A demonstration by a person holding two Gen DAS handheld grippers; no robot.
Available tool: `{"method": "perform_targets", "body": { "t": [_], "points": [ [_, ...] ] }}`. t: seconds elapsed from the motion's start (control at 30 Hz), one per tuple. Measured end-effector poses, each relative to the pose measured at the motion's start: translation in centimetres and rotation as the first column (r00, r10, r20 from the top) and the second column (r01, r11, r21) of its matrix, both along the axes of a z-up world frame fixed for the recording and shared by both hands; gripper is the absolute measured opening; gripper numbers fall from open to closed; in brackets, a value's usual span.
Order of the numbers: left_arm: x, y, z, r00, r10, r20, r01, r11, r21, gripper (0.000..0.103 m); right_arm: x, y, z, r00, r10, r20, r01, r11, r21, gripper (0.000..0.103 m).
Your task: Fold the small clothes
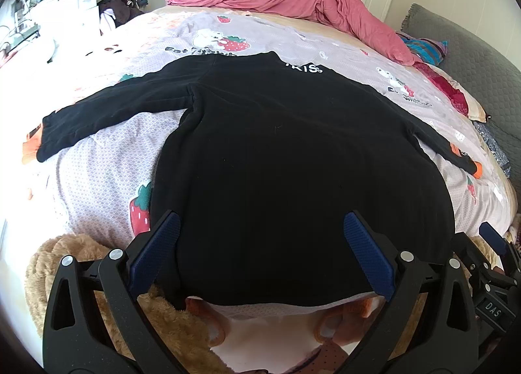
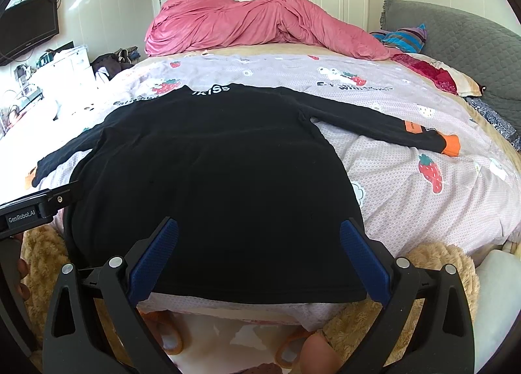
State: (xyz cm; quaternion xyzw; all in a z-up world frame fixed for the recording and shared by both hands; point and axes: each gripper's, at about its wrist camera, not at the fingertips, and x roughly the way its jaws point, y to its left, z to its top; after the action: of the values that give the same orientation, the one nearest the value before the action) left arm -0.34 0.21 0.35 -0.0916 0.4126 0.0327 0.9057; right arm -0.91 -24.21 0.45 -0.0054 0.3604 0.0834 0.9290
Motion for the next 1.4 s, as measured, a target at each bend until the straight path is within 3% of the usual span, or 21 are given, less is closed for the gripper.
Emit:
{"method": "perform_targets", "body": {
  "t": [0.97,1.4],
  "points": [
    [0.5,-0.1,0.2,1.000,0.000,0.005,0.000,1.000,0.000,0.095,0.4,0.1,0.4,1.000,0.014,-0.001,-0.014,1.000,0.006,0.099],
    [3.3,-0.7,1.4,0.999,-0.019,0.029,0.019,1.000,0.014,0.095,3.0,-0.4,2.0,1.000,0.003,0.027,-0.003,1.000,0.021,0.099]
  ]
}}
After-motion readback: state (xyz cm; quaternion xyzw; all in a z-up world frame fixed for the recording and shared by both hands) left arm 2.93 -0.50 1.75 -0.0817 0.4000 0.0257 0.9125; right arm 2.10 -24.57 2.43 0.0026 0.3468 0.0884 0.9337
